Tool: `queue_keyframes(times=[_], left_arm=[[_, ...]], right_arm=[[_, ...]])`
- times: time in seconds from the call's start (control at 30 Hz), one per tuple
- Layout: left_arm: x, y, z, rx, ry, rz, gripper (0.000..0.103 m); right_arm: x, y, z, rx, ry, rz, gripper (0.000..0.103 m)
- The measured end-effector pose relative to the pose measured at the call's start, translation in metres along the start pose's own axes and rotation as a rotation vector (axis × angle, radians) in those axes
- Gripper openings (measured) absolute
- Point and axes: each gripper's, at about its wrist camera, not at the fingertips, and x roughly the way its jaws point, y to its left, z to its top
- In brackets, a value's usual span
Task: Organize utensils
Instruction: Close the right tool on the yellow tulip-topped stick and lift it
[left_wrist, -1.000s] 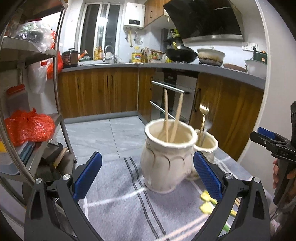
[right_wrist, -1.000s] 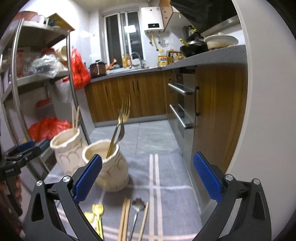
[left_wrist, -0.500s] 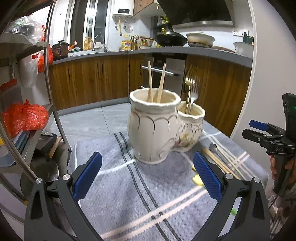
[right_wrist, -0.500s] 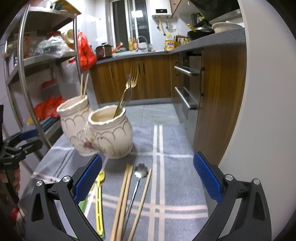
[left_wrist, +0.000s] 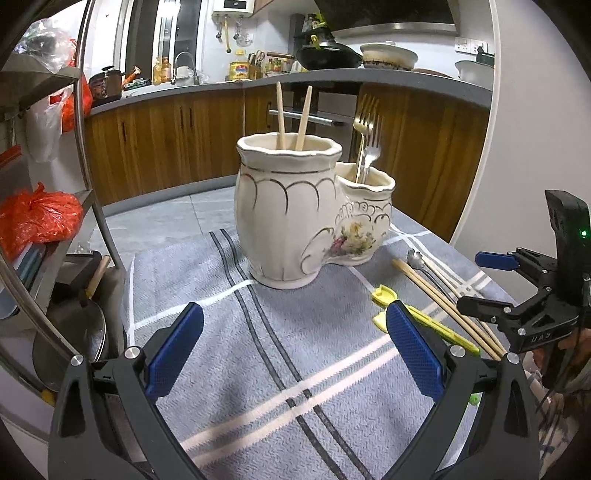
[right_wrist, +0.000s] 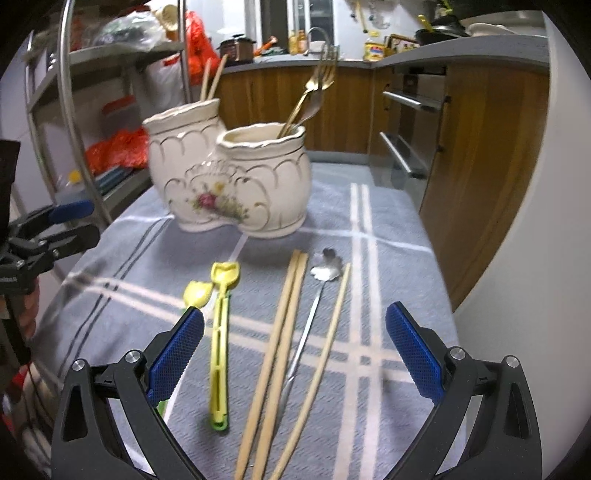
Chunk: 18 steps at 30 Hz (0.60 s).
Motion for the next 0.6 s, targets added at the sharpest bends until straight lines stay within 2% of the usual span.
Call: queue_keyframes(times=[0.3, 0.47, 0.6], left_arm=[[0.000, -0.002, 0.000, 0.001, 0.004, -0.005, 0.097], [0.000, -0.001, 0.000, -0.002, 0.004, -0.009, 0.097], [0.000, -0.004, 0.000, 0.003, 0.005, -0.012, 0.097]], right_arm=[[0.018, 0.024, 0.008, -0.095, 0.084, 0.040, 0.093], [0.027, 0.029, 0.013, -0.121, 0.137, 0.066, 0.066], [0.032, 0.035, 0.016, -0.146, 0.172, 0.121, 0.053]])
